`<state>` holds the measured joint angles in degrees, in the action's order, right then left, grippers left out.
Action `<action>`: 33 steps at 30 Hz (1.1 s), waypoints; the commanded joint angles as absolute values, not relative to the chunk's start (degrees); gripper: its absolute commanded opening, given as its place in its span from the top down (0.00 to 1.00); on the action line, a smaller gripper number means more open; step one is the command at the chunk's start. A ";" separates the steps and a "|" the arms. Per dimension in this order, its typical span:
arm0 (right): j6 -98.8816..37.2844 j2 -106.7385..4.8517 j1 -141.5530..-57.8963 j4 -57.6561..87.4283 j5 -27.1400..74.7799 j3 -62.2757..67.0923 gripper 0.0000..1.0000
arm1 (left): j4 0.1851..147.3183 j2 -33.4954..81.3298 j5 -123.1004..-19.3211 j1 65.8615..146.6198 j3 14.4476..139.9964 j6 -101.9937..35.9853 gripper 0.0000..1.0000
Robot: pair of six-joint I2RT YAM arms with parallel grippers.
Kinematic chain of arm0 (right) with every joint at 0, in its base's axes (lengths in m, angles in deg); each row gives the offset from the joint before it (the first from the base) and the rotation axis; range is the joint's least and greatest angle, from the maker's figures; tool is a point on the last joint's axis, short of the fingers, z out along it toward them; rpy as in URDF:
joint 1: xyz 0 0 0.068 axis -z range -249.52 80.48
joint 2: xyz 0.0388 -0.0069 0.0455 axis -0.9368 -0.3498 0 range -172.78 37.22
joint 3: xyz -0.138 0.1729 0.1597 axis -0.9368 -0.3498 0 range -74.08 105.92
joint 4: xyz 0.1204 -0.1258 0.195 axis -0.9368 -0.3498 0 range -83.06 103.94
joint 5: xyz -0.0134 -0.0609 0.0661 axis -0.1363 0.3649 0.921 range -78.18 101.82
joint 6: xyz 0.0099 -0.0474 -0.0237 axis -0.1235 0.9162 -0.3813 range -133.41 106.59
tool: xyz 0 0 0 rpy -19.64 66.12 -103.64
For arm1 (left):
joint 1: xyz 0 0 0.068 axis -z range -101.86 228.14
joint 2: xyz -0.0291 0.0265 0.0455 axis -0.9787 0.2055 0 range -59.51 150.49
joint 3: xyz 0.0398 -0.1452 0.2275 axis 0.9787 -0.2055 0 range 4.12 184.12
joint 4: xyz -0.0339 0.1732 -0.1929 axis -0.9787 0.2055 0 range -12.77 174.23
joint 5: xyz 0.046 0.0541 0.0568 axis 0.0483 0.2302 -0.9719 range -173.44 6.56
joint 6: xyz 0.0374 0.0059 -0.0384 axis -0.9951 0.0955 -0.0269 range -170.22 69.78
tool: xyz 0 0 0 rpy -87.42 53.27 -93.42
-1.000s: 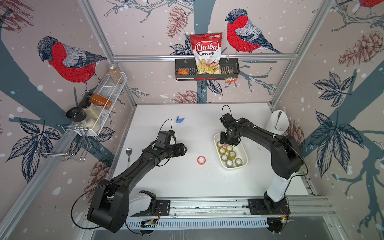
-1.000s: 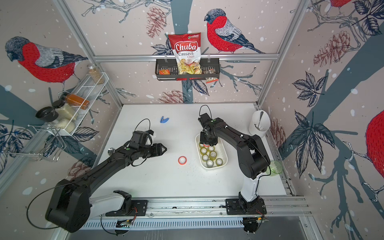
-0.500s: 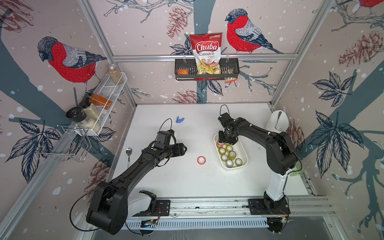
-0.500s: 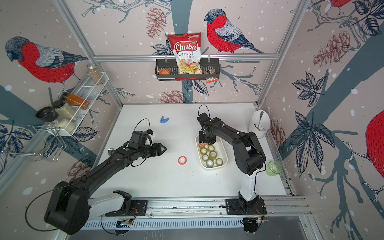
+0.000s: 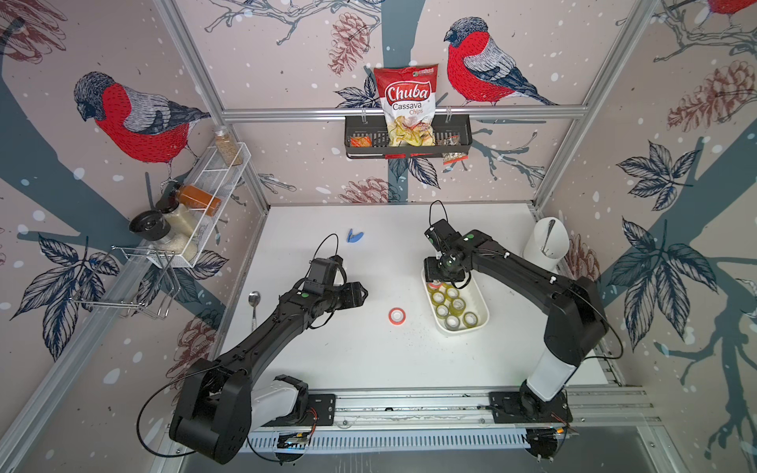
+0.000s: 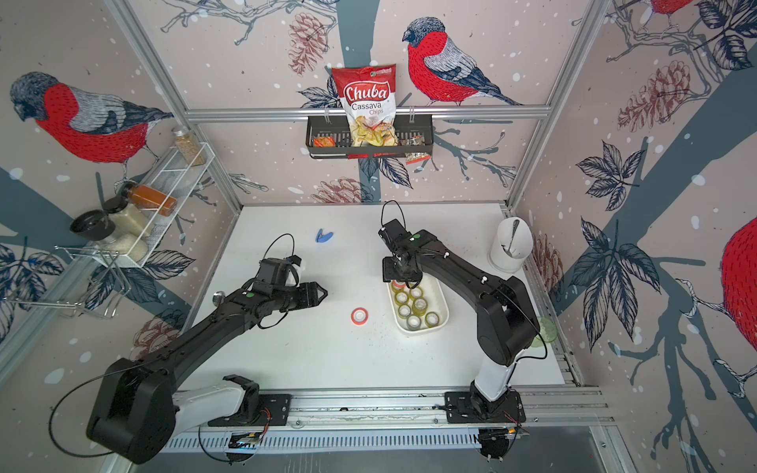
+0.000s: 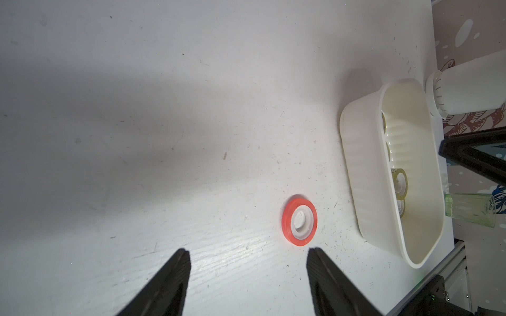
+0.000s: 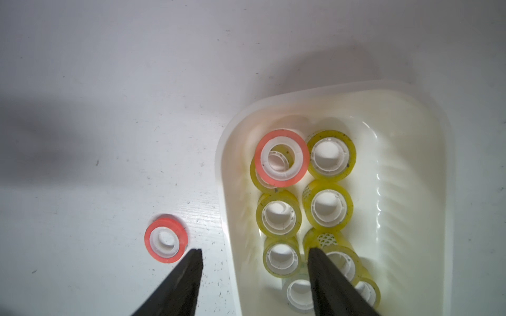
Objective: Put the transparent tape into the storage box
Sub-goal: Place the tape in the storage box.
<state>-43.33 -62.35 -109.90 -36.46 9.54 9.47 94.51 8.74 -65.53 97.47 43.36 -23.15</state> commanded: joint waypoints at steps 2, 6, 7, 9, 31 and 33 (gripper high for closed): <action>-42.68 -62.64 -113.45 -40.14 10.41 11.78 0.33 | 94.69 8.23 -66.04 97.46 43.21 -23.12 0.28; -42.43 -64.82 -118.65 -39.96 10.50 13.71 0.34 | 94.99 7.73 -66.74 97.40 42.71 -22.67 0.28; -42.26 -65.63 -119.72 -39.61 10.89 13.97 0.34 | 94.99 7.55 -66.98 97.47 42.55 -22.46 0.28; -41.98 -67.25 -121.76 -39.15 11.12 14.49 0.33 | 94.90 7.07 -67.09 97.40 42.03 -22.14 0.28; -45.36 -80.23 -128.32 -32.48 10.03 13.79 0.16 | 95.68 4.21 -67.62 97.44 40.91 -21.85 0.28; -45.61 -80.80 -128.24 -32.02 10.10 13.97 0.18 | 95.69 4.21 -67.53 97.45 40.87 -21.85 0.28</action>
